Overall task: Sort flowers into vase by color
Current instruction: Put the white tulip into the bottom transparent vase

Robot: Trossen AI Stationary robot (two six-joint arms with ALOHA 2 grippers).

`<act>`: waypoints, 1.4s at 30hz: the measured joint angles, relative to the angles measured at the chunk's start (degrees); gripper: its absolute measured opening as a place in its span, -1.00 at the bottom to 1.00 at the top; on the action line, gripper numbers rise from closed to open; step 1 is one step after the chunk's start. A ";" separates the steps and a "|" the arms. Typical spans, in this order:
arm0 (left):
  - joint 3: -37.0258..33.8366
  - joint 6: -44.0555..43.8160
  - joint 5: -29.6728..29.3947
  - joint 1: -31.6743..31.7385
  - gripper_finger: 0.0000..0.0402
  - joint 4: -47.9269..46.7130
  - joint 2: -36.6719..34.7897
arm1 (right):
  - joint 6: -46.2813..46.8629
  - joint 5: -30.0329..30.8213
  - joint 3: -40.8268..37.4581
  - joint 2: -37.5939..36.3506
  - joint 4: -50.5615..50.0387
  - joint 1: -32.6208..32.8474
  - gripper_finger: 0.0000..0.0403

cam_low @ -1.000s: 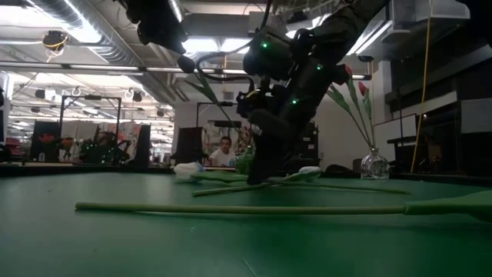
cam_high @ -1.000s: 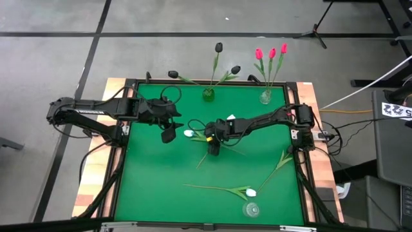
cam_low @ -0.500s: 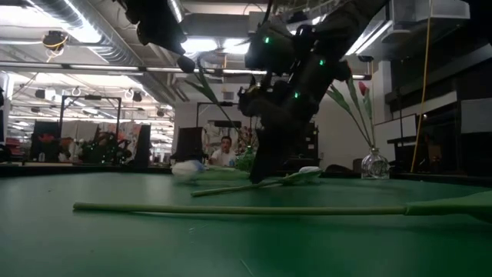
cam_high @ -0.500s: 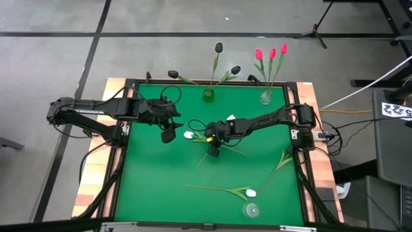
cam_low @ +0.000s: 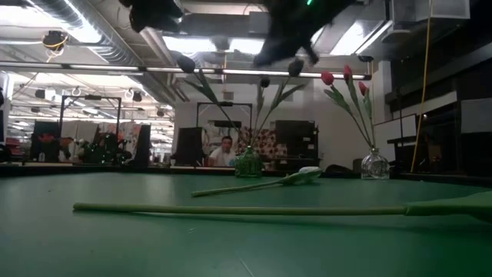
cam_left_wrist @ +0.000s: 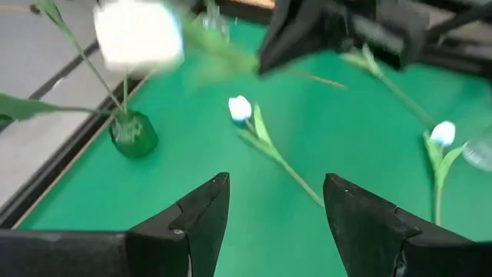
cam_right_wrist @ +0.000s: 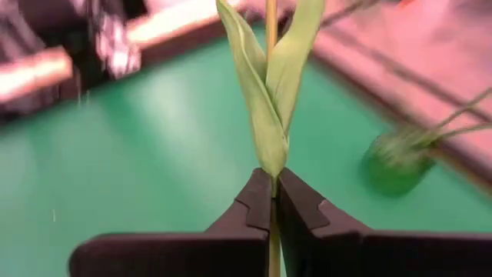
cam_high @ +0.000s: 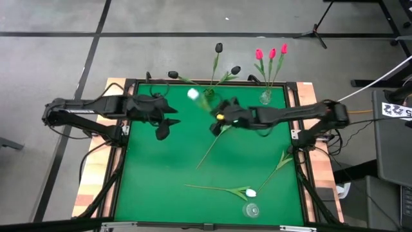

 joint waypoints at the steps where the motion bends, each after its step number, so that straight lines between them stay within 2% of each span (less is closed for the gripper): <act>1: 0.00 0.01 0.00 -0.01 0.02 0.22 -0.80 | 0.15 2.17 -0.36 -2.42 -0.45 0.53 -0.98; 5: -0.04 0.57 -0.78 -0.40 0.02 2.76 -3.20 | -0.48 12.50 -0.45 -11.84 0.18 5.29 -0.98; 10: -0.07 3.15 -1.77 -0.74 0.02 5.50 -4.71 | -0.71 25.32 -0.38 -19.47 1.89 19.04 -0.99; 15: -0.09 3.69 -1.77 -0.74 0.02 5.39 -4.78 | -1.41 43.68 -0.38 -19.79 8.93 37.76 -0.99; 20: -0.11 3.59 -1.77 -0.76 0.02 5.40 -4.78 | -1.23 60.87 -0.39 -13.83 15.41 51.11 -0.99; 25: -0.11 3.28 -1.77 -0.76 0.02 5.39 -4.78 | -0.84 62.49 -0.42 -6.59 23.88 56.76 -0.99; 30: -0.11 3.50 -1.75 -0.76 0.02 5.37 -4.78 | -1.06 62.79 0.31 0.25 32.82 56.90 -0.99; 37: -0.11 3.46 -1.75 -0.76 0.02 5.26 -4.76 | -1.03 62.84 3.42 5.44 33.67 59.46 -0.98; 40: -0.11 3.72 -1.75 -0.76 0.02 5.15 -4.76 | -1.36 62.91 4.86 5.60 33.72 61.05 -0.98; 42: -0.11 3.83 -1.75 -0.76 0.02 5.15 -4.76 | -4.98 62.95 6.20 4.57 33.17 61.16 -0.98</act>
